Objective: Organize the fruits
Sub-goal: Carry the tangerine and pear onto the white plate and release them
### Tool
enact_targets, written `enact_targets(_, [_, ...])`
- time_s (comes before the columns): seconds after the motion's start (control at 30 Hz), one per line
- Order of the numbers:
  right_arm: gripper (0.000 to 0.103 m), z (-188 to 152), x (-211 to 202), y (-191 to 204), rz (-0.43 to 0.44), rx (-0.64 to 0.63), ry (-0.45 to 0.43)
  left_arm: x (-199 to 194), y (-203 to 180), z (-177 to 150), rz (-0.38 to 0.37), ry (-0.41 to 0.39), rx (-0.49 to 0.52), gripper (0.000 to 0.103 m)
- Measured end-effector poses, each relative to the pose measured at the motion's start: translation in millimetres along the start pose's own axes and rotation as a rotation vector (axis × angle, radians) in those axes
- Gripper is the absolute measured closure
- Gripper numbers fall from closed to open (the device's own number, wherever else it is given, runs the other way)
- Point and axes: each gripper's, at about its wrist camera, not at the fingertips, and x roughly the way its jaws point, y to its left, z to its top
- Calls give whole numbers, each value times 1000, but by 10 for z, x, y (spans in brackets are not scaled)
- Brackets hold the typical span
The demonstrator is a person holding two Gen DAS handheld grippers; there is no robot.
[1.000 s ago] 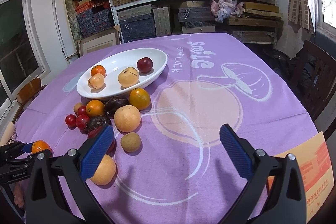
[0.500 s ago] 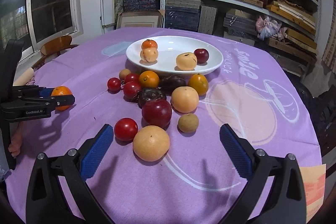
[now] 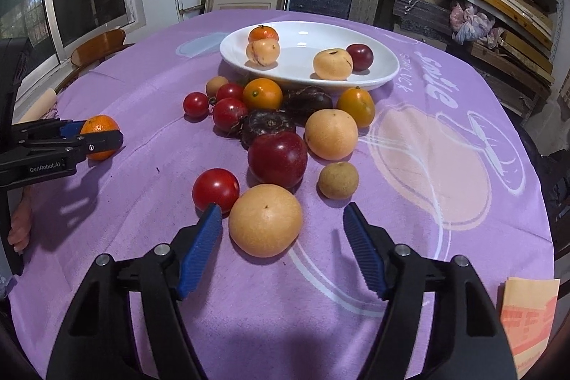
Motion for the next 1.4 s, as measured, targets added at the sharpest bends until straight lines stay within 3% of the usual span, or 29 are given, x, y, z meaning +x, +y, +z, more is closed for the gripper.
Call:
enact_targets(0.2, [42, -6, 45, 10, 2, -9, 20, -1, 1, 0, 0, 0, 0, 54])
enact_targets(0.43, [58, -3, 101, 62, 25, -36, 44, -3, 1, 1, 0, 1, 0, 54])
enact_targets(1.0, [59, -37, -112, -124, 33, 71, -47, 3, -27, -20, -59, -7, 10, 55])
enact_targets(1.23, [59, -48, -153, -184, 35, 104, -59, 27, -44, -11, -49, 5, 4, 55])
enact_targets(1.33, [59, 4, -189, -210, 40, 112, -65, 15, -87, 120, -78, 15, 25, 55])
enact_targets(1.4, [59, 99, -231, -242, 33, 108, -78, -22, -153, 292, -52, -13, 59, 55])
